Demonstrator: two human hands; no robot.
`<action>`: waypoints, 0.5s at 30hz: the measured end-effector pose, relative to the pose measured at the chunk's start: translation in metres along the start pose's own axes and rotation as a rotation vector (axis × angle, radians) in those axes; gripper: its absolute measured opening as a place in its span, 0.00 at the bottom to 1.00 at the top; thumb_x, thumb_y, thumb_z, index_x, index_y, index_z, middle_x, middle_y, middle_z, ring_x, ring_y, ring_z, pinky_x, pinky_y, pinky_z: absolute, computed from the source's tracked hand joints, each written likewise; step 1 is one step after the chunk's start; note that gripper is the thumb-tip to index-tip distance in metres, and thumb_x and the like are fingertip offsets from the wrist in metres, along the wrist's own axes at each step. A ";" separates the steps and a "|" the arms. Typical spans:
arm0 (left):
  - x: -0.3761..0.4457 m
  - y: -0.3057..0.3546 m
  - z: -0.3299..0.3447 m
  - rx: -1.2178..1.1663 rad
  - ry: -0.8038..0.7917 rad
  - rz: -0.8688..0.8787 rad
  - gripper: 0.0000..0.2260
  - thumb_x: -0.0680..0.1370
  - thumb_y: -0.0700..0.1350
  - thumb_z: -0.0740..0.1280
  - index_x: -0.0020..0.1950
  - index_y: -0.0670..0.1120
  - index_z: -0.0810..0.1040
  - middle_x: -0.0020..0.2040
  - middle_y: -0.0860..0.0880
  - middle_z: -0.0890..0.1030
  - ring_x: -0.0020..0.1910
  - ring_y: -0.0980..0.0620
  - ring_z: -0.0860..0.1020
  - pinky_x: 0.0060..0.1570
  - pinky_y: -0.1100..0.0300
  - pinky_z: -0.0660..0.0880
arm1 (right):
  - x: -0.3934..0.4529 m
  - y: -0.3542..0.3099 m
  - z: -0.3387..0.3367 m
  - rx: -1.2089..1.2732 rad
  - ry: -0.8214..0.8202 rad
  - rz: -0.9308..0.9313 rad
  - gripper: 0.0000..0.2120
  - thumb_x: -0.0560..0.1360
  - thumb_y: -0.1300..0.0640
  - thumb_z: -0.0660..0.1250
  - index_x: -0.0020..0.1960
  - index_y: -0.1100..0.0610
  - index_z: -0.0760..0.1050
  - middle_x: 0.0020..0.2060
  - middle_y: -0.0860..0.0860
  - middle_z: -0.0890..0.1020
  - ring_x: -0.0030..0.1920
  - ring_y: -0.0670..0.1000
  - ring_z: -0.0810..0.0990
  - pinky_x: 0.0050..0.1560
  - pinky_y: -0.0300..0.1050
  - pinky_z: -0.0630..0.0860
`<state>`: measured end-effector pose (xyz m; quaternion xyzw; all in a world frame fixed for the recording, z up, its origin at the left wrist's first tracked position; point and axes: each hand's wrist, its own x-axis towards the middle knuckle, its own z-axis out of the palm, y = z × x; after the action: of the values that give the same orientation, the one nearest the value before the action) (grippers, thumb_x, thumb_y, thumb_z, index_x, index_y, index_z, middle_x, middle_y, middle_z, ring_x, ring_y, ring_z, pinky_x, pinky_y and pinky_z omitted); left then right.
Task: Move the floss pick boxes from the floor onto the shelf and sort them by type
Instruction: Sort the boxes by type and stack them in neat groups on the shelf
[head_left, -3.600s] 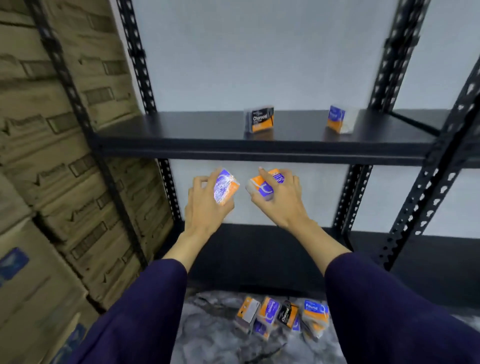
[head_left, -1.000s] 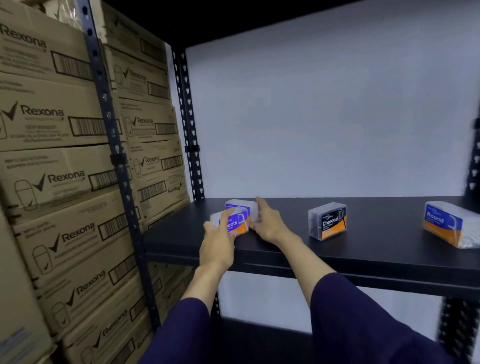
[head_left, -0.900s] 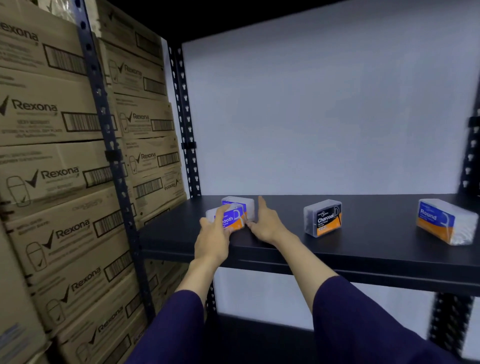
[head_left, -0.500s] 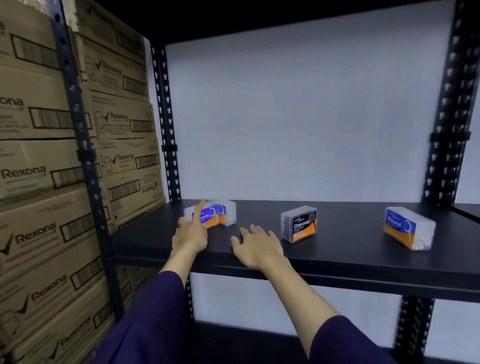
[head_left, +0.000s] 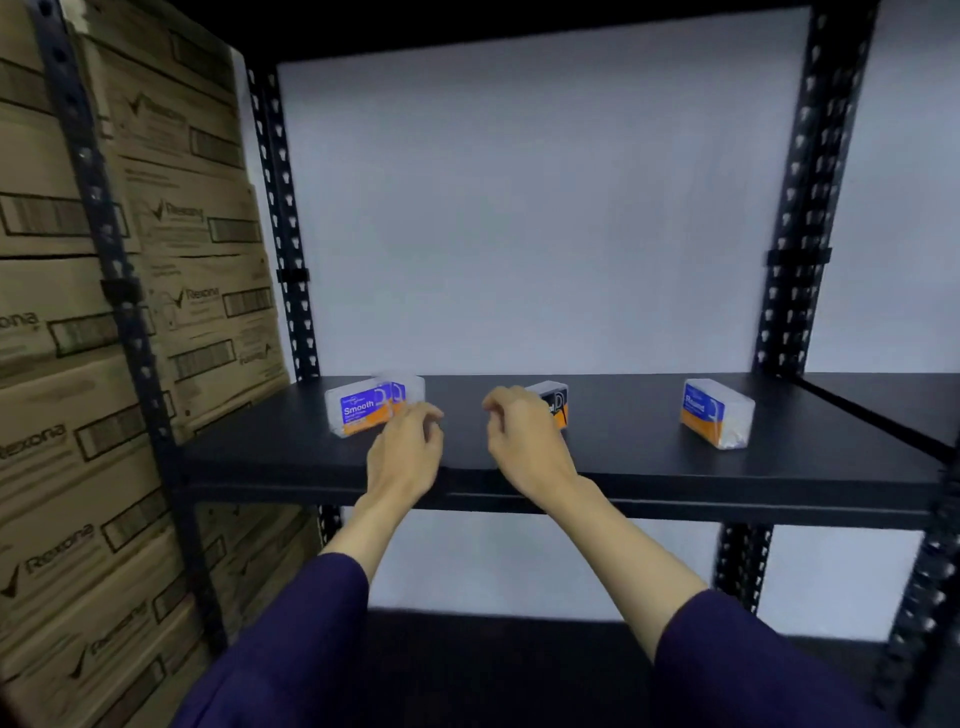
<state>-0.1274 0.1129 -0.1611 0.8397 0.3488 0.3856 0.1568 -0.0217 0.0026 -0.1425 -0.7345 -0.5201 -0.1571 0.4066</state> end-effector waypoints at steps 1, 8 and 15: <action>-0.002 0.008 0.007 0.020 -0.059 -0.008 0.11 0.80 0.47 0.60 0.60 0.52 0.76 0.61 0.51 0.77 0.57 0.49 0.76 0.55 0.53 0.72 | -0.003 0.005 -0.007 -0.005 0.024 -0.003 0.12 0.78 0.65 0.57 0.56 0.61 0.76 0.52 0.54 0.79 0.54 0.54 0.74 0.51 0.49 0.74; -0.003 0.027 0.023 0.286 -0.076 -0.020 0.14 0.79 0.51 0.57 0.60 0.55 0.78 0.62 0.52 0.78 0.59 0.47 0.76 0.55 0.57 0.69 | -0.005 0.054 -0.019 -0.162 -0.063 0.115 0.26 0.75 0.45 0.65 0.72 0.45 0.64 0.75 0.55 0.58 0.74 0.57 0.57 0.70 0.55 0.61; 0.000 0.023 0.027 0.286 -0.077 -0.027 0.15 0.79 0.50 0.56 0.62 0.58 0.77 0.65 0.55 0.76 0.60 0.49 0.76 0.56 0.58 0.68 | 0.033 0.086 -0.003 0.009 -0.236 0.266 0.31 0.76 0.47 0.66 0.76 0.44 0.56 0.73 0.53 0.62 0.69 0.58 0.68 0.64 0.55 0.70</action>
<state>-0.0960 0.0965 -0.1666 0.8629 0.4052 0.2971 0.0539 0.0696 0.0101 -0.1564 -0.8083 -0.4634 -0.0124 0.3630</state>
